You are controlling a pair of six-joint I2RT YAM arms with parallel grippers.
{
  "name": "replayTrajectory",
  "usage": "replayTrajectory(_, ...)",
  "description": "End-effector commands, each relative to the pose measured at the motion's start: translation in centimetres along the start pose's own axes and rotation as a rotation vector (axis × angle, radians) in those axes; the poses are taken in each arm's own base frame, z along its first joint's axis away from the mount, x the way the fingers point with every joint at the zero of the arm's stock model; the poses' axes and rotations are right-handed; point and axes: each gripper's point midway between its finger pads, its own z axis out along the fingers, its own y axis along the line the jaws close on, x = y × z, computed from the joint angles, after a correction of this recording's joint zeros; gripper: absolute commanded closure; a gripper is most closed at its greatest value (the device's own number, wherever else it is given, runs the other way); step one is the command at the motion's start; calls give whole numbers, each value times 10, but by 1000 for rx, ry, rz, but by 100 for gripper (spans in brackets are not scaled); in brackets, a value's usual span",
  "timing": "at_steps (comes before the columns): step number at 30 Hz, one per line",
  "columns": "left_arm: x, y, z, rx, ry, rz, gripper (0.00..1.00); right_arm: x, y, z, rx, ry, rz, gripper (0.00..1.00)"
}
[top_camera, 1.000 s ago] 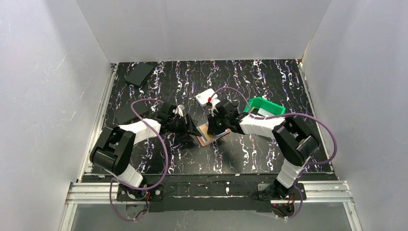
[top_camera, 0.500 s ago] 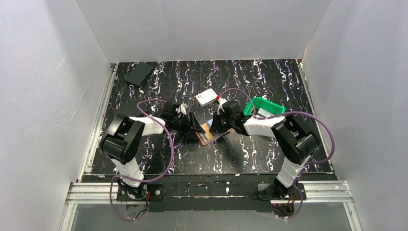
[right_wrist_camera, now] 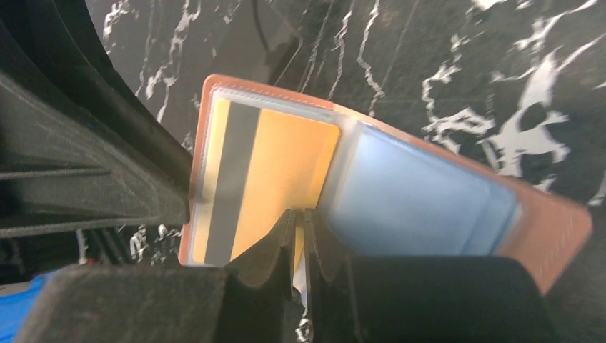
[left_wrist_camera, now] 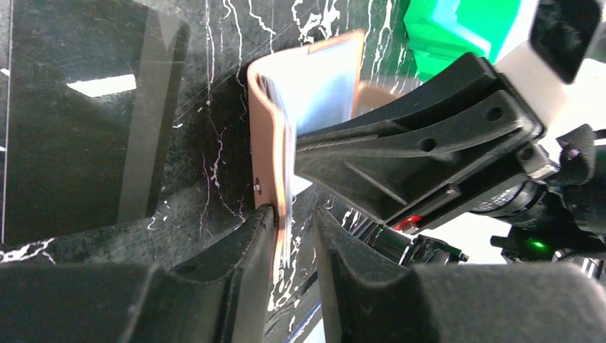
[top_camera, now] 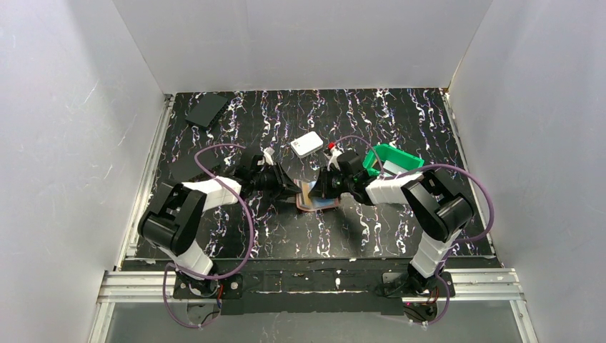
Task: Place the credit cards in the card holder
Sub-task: Close the card holder at the center of the board.
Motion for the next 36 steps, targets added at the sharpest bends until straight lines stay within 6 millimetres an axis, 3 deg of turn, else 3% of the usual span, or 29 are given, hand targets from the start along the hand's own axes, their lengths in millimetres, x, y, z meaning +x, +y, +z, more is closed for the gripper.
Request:
replayTrajectory(1, -6, -18, -13, 17, -73, 62, 76, 25, 31, -1, -135, 83, 55, 82)
replayTrajectory(6, 2, -13, -18, -26, -23, 82, 80, 25, 42, -3, -169, 77, 64, 77)
replayTrajectory(12, 9, -31, -22, 35, 18, 100, 76, 27, 47, -4, -199, 65, 110, 69)
replayTrajectory(18, 24, -45, -14, 70, 94, 120, 73, 32, 36, -15, -73, 116, 148, 55)
replayTrajectory(20, 30, -45, -9, 73, 126, 125, 73, 40, 26, -25, 11, 168, 161, 50)
replayTrajectory(26, 43, -47, 4, 74, 182, 150, 71, 34, 0, -70, 224, 163, 119, 34)
replayTrajectory(33, 59, -51, 18, 75, 241, 176, 68, 24, -40, -123, 367, 116, 140, 31)
replayTrajectory(36, 67, -52, 24, 74, 268, 182, 68, 22, -44, -135, 371, 102, 139, 29)
